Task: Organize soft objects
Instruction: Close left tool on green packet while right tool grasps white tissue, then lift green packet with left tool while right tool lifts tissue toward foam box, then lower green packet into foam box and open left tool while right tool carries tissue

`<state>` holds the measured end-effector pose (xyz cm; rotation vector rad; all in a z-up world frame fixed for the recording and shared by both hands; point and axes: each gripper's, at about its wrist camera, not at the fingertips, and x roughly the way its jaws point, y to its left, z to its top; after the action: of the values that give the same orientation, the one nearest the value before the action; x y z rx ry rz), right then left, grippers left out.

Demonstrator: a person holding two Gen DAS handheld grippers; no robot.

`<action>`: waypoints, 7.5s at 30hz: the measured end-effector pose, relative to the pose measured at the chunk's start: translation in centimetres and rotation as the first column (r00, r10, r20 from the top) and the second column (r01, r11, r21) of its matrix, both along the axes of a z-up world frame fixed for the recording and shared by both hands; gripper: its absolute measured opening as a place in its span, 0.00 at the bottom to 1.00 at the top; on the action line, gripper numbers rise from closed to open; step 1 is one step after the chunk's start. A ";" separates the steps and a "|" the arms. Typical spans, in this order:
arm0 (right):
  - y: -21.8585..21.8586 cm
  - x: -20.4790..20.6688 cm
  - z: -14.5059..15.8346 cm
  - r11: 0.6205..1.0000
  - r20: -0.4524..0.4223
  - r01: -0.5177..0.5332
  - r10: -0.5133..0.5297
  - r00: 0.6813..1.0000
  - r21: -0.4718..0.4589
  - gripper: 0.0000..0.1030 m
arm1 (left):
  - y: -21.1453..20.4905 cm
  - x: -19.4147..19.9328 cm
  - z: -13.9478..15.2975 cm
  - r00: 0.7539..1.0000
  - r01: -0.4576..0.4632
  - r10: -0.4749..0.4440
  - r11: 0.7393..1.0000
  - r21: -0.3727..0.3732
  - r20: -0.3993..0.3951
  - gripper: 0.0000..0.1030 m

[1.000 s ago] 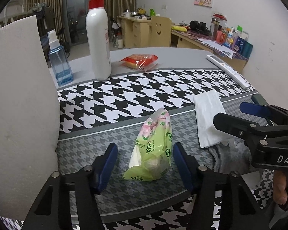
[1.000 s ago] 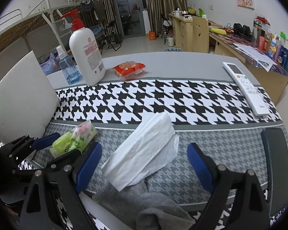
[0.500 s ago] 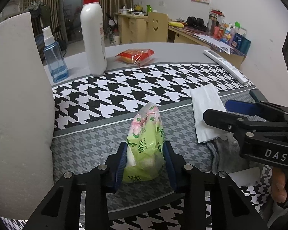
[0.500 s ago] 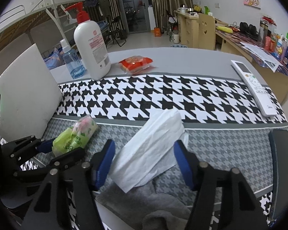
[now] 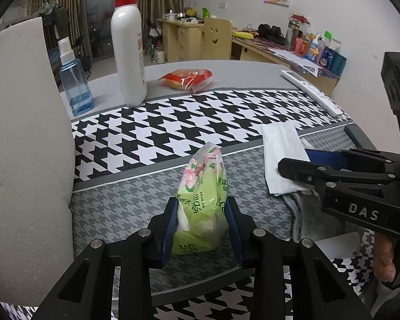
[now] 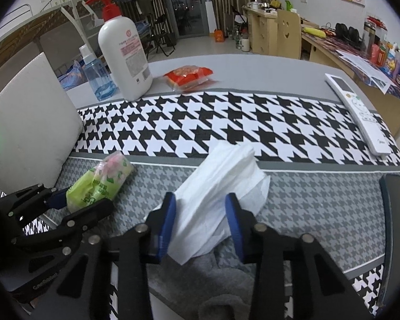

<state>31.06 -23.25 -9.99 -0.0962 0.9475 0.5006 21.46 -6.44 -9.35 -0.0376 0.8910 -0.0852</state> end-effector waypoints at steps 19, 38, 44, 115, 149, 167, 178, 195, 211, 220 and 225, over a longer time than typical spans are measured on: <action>-0.8 -0.7 1.6 0.999 0.033 0.012 -0.013 0.999 0.031 0.10 | 0.2 -0.4 0.5 0.999 0.008 -0.007 1.000 -0.020 0.031 0.36; -3.1 -2.9 5.3 0.994 0.121 0.044 -0.056 0.991 0.102 0.10 | -0.4 -2.2 3.6 0.992 0.026 -0.027 1.000 0.009 0.124 0.36; -3.4 -3.7 6.1 0.992 0.148 0.040 -0.057 0.987 0.116 0.10 | -0.6 -2.9 4.6 0.988 0.025 -0.028 0.999 0.026 0.154 0.36; -0.8 -9.4 12.6 0.982 0.384 -0.031 -0.044 0.922 0.186 0.10 | 2.7 -9.4 13.1 0.897 -0.024 -0.016 0.996 0.085 0.442 0.36; 2.7 -9.9 14.8 0.974 0.443 -0.099 -0.001 0.897 0.202 0.10 | 6.1 -10.3 15.1 0.858 -0.097 0.039 0.991 0.087 0.513 0.36; 4.6 -10.1 15.3 0.968 0.464 -0.156 0.049 0.885 0.196 0.10 | 7.7 -10.9 15.8 0.837 -0.163 0.101 0.984 0.070 0.538 0.36; 5.3 -9.8 15.4 0.964 0.465 -0.173 0.062 0.883 0.201 0.10 | 8.2 -10.7 16.0 0.833 -0.196 0.134 0.979 0.061 0.536 0.36; 8.2 -10.1 15.7 0.951 0.474 -0.244 0.130 0.871 0.188 0.10 | 9.7 -9.9 15.8 0.829 -0.267 0.198 0.962 0.058 0.522 0.36; 10.4 -10.0 15.4 0.946 0.462 -0.275 0.168 0.871 0.174 0.10 | 10.9 -8.6 14.8 0.843 -0.299 0.233 0.952 0.063 0.484 0.36; 10.8 -9.9 15.2 0.952 0.459 -0.255 0.152 0.875 0.170 0.10 | 11.9 -7.2 14.1 0.858 -0.294 0.240 0.955 0.050 0.455 0.36; 11.2 -9.8 15.1 0.955 0.455 -0.248 0.151 0.878 0.161 0.10 | 12.3 -6.5 13.7 0.867 -0.291 0.239 0.955 0.055 0.436 0.36</action>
<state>21.24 -12.02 5.08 -0.1069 0.4353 0.7361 14.91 5.90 4.33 -0.0282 0.4426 0.2138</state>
